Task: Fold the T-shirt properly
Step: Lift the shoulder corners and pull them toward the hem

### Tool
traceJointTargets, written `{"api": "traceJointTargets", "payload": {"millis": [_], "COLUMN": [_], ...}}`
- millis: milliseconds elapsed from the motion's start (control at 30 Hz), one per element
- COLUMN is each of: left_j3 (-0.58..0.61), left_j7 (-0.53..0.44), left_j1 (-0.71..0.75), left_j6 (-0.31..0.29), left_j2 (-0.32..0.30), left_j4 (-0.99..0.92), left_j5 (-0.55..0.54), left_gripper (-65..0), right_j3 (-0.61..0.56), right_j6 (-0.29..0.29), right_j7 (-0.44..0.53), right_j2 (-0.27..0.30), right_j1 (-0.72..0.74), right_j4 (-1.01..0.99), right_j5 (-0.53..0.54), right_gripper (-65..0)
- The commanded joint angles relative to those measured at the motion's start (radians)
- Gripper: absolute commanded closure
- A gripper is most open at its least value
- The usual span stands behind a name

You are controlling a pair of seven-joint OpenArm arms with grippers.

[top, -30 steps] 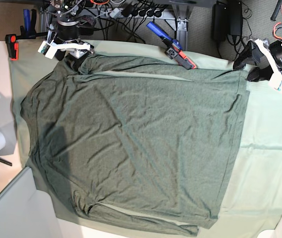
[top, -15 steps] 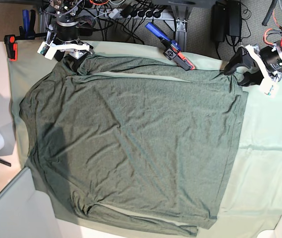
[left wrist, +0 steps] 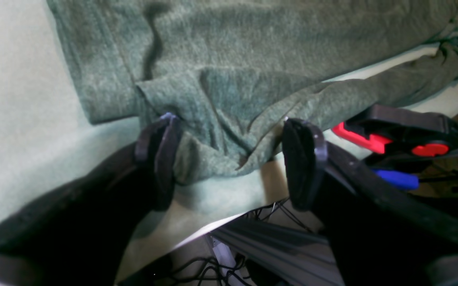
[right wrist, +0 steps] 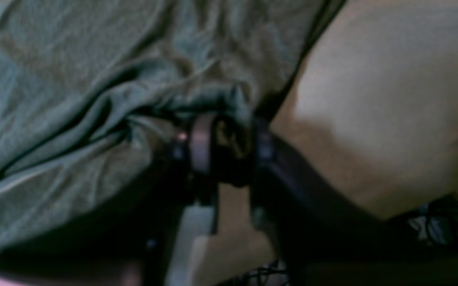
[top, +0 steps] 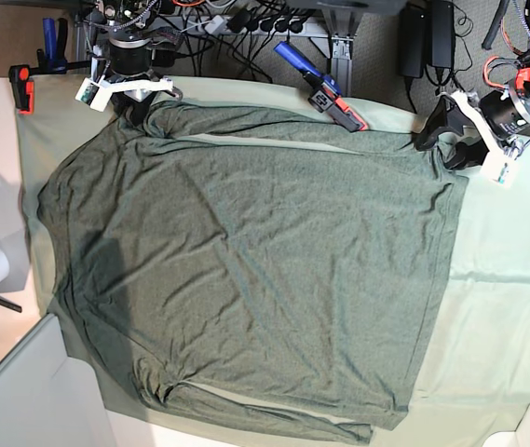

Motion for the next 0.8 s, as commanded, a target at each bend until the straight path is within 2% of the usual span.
{"api": "traceJointTargets", "payload": {"millis": [0, 67, 133, 167, 233, 300, 367, 400, 567, 767], "left_j3": [-0.002, -0.002, -0.002, -0.003, -0.003, -0.003, -0.003, -0.003, -0.024, -0.131], "left_j7": [0.002, 0.003, 0.006, 0.006, 0.005, 0.006, 0.006, 0.006, 0.043, 0.049], "left_j1": [-0.002, -0.002, -0.002, -0.002, -0.002, -0.002, -0.002, -0.001, 0.0, -0.001], "left_j6": [0.014, 0.014, 0.014, 0.014, 0.013, -0.014, -0.088, -0.097, -0.097, -0.097], "left_j2": [-0.006, -0.006, -0.006, -0.006, -0.006, -0.006, -0.006, -0.006, -0.006, -0.006], "left_j4": [0.01, 0.01, 0.01, 0.01, 0.01, 0.01, 0.013, 0.016, 0.047, 0.094], "left_j5": [0.01, 0.01, 0.01, 0.01, 0.01, 0.011, 0.01, 0.01, -0.002, -0.097], "left_gripper": [-42.2, -31.0, -14.6, -8.4, -0.7, 0.0, 0.0, 0.0, 0.0, 0.0], "right_j3": [0.0, 0.0, 0.0, 0.0, 0.0, 0.0, 0.0, 0.001, 0.008, 0.087], "right_j6": [0.008, 0.008, 0.008, 0.008, 0.008, 0.008, 0.008, 0.008, 0.009, 0.01], "right_j7": [-0.006, -0.006, -0.006, -0.007, -0.007, -0.007, -0.007, -0.007, -0.025, -0.089], "right_j2": [0.003, 0.003, 0.003, 0.003, 0.003, 0.003, 0.003, 0.004, 0.016, 0.019], "right_j1": [-0.004, -0.004, -0.004, -0.004, -0.004, -0.004, -0.004, -0.004, -0.01, -0.009], "right_j4": [0.011, 0.011, 0.011, 0.011, 0.011, 0.011, 0.012, 0.013, 0.052, 0.185], "right_j5": [-0.016, -0.037, -0.048, -0.05, -0.05, -0.05, -0.051, -0.055, -0.084, -0.051], "right_gripper": [-8.3, -4.4, -0.9, 0.0, 0.0, 0.0, 0.0, 0.0, 0.0, 0.0]}}
